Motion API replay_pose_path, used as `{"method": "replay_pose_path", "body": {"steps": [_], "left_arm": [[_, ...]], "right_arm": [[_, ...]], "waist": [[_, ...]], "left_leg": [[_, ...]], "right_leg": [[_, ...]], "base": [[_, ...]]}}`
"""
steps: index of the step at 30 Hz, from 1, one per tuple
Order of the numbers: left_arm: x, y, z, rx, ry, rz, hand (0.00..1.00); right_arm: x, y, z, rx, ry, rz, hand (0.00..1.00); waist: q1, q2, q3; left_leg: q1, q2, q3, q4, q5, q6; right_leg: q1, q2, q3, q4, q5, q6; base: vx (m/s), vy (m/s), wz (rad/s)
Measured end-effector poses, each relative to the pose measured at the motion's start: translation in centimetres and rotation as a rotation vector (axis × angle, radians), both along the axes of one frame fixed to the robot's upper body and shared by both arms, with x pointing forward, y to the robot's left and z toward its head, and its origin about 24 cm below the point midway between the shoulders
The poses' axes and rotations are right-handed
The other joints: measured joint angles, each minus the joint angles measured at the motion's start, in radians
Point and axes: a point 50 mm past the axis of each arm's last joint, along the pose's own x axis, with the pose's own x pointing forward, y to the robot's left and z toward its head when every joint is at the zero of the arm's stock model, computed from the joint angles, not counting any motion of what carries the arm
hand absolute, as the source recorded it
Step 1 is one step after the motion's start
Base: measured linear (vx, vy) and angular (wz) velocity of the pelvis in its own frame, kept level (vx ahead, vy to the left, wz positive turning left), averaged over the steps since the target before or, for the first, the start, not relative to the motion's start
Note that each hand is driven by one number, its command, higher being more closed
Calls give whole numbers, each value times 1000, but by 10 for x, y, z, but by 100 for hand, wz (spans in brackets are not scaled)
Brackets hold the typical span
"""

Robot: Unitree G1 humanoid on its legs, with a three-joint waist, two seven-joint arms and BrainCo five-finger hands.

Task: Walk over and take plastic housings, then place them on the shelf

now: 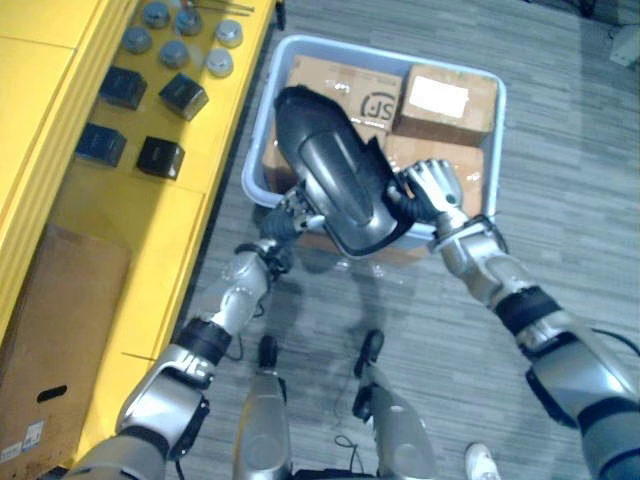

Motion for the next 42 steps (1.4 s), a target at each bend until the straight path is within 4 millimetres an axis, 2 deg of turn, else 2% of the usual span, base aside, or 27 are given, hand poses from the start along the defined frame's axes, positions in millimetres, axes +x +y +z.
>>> {"method": "replay_pose_path", "body": {"steps": [11, 17, 18, 26, 32, 42], "left_arm": [[-1, -12, -6, -8, 34, 12, 0], [0, -13, -19, -12, 98, 48, 0], [0, -13, -21, -11, 104, 53, 100], [-4, -12, -33, -60, 137, 150, 100], [-6, -1, -38, -150, 107, 247, 100], [-12, 5, -34, -185, -10, 348, 100]], "right_arm": [[-2, 4, 0, -36, -49, 28, 100], [-4, 12, -1, -40, -84, 57, 100], [-4, 13, -1, -45, -99, 62, 100], [-10, 18, -5, -6, -144, 105, 100], [-23, 29, -17, 99, -142, 155, 100], [-37, 40, -28, 305, -117, 178, 100]], "waist": [[3, 1, 0], [6, 1, -1], [7, 1, -1], [8, 3, -2], [9, 3, -2], [7, 2, -3]], "left_leg": [[0, 1, 0, 1, 0, 0], [0, 1, 0, 2, 0, 0], [1, 1, 0, 2, 0, 0], [0, 5, -1, 35, -24, 5], [-3, 5, 0, 47, -31, 6], [-6, 6, 3, 57, -42, 10]], "right_leg": [[0, 1, 0, 0, 0, 0], [2, 1, 0, 0, 0, 0], [3, 1, 0, 0, 0, 0], [19, 1, 3, 0, 0, 0], [19, 2, 4, 0, -1, 1], [19, 1, 9, 0, -1, 2]], "base": [[0, 0, 0], [0, 0, 0], [0, 0, 0], [-3, 21, -1], [16, 56, -1], [13, 56, -1]]}}
